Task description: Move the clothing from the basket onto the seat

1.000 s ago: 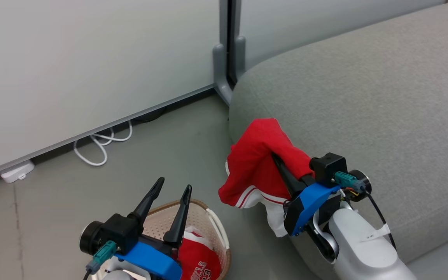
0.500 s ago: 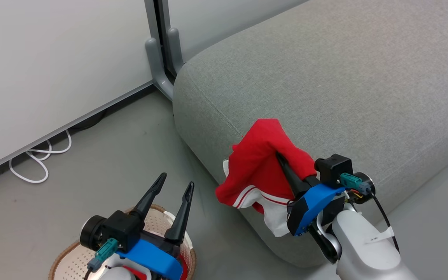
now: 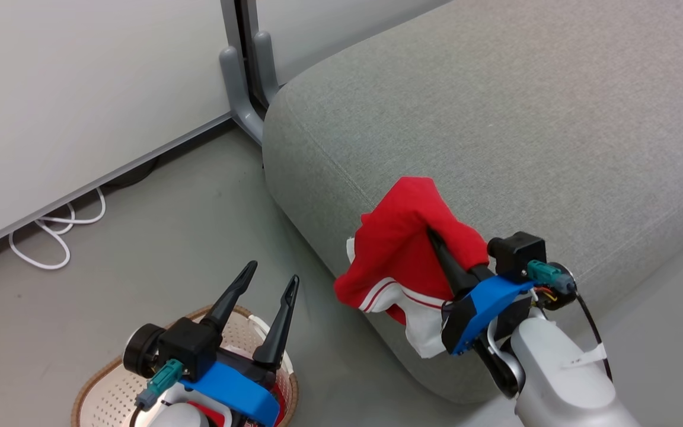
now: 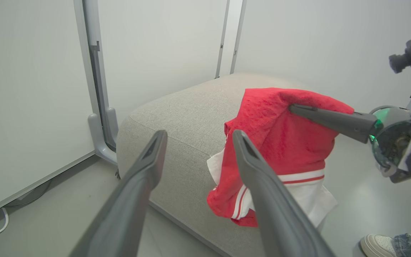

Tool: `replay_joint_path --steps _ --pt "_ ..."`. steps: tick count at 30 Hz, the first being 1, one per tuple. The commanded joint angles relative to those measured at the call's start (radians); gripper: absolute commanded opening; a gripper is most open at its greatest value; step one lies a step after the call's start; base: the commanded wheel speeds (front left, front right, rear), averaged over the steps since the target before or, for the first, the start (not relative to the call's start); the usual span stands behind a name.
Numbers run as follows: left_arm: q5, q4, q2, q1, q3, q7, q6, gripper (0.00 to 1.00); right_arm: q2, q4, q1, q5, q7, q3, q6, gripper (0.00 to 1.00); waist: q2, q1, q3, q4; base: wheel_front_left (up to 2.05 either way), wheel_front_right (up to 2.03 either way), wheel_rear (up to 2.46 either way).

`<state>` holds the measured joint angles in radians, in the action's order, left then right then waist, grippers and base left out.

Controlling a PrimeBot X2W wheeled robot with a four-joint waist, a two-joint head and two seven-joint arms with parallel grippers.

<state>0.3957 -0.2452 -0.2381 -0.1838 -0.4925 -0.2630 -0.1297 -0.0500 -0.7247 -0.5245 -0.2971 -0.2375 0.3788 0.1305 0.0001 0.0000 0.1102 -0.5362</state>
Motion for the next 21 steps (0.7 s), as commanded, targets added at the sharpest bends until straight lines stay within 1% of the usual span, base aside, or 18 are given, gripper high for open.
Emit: replay_joint_path --steps 1,3,6,9,16,18,21 --pt "-0.003 0.005 -0.004 -0.017 0.004 -0.003 0.000 1.00 -0.001 0.004 -0.016 -0.013 0.005 -0.010 0.000 0.00 -0.0001 0.0000 0.012 0.010 0.00 0.00 0.00" --pt "-0.006 0.010 -0.009 -0.025 0.000 -0.003 0.000 1.00 -0.001 0.011 -0.047 -0.043 0.021 -0.007 0.000 0.00 -0.0001 0.0000 0.029 0.020 0.00 0.00 0.00" --pt "-0.011 0.021 -0.024 -0.045 -0.001 -0.003 0.000 1.00 -0.001 0.003 -0.125 -0.030 0.056 -0.026 0.000 0.00 -0.0001 0.0000 0.074 0.039 0.00 0.00 0.00" --pt "-0.020 0.035 -0.047 -0.075 -0.008 -0.003 0.000 1.00 -0.008 -0.012 -0.221 0.001 0.088 -0.070 0.000 0.00 -0.0001 0.0000 0.136 0.059 0.00 0.00 0.00" --pt "-0.033 0.076 -0.107 -0.158 -0.041 -0.003 0.000 1.00 -0.096 -0.020 -0.436 0.039 0.141 -0.226 0.000 0.00 -0.0001 0.0000 0.295 0.115 0.00 0.00 0.00" --pt "-0.038 0.092 -0.121 -0.183 -0.052 -0.003 0.000 1.00 -0.143 -0.024 -0.494 0.050 0.160 -0.275 0.000 0.00 -0.0001 0.0000 0.340 0.133 0.00 0.00 0.00" --pt "-0.050 0.122 -0.142 -0.221 -0.063 -0.003 0.000 1.00 -0.194 -0.013 -0.562 0.058 0.179 -0.355 0.000 0.00 -0.0001 0.0000 0.413 0.160 0.00 0.00 0.00"
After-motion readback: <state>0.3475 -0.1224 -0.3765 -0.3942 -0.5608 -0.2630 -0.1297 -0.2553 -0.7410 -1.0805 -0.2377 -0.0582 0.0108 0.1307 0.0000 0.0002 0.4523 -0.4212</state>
